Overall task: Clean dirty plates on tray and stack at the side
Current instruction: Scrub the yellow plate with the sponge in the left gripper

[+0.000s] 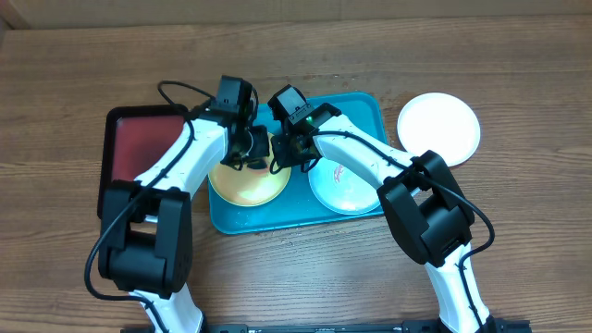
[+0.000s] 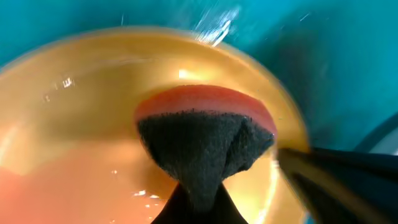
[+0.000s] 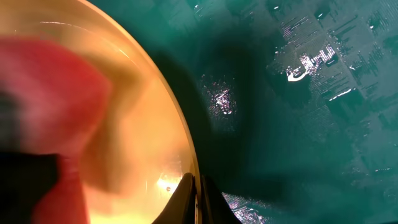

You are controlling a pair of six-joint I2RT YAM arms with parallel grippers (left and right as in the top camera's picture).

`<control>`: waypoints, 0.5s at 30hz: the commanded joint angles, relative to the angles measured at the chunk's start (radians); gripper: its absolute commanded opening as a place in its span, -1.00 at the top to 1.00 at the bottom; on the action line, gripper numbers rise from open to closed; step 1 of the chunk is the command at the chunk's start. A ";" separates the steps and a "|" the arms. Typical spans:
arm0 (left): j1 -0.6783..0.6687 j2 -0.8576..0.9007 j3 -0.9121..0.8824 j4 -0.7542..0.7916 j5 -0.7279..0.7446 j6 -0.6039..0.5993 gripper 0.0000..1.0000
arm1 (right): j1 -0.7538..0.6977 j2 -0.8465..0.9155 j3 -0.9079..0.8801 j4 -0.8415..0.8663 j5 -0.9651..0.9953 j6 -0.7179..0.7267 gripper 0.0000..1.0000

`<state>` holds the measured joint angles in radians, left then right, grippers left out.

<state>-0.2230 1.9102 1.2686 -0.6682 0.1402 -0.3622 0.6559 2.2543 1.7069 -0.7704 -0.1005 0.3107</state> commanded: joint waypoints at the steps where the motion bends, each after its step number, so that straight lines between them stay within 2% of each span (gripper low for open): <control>1: -0.003 0.033 -0.039 0.017 -0.078 0.022 0.92 | -0.003 0.053 -0.039 -0.017 0.053 -0.012 0.92; 7: 0.002 0.088 -0.054 0.027 -0.267 0.023 0.92 | -0.003 0.053 -0.039 -0.018 0.053 -0.012 0.92; 15: 0.002 0.128 -0.054 -0.069 -0.673 0.006 0.91 | -0.003 0.053 -0.039 -0.024 0.053 -0.012 0.92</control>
<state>-0.2451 1.9614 1.2545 -0.6979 -0.2306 -0.3595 0.6559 2.2547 1.7069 -0.7738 -0.1001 0.3107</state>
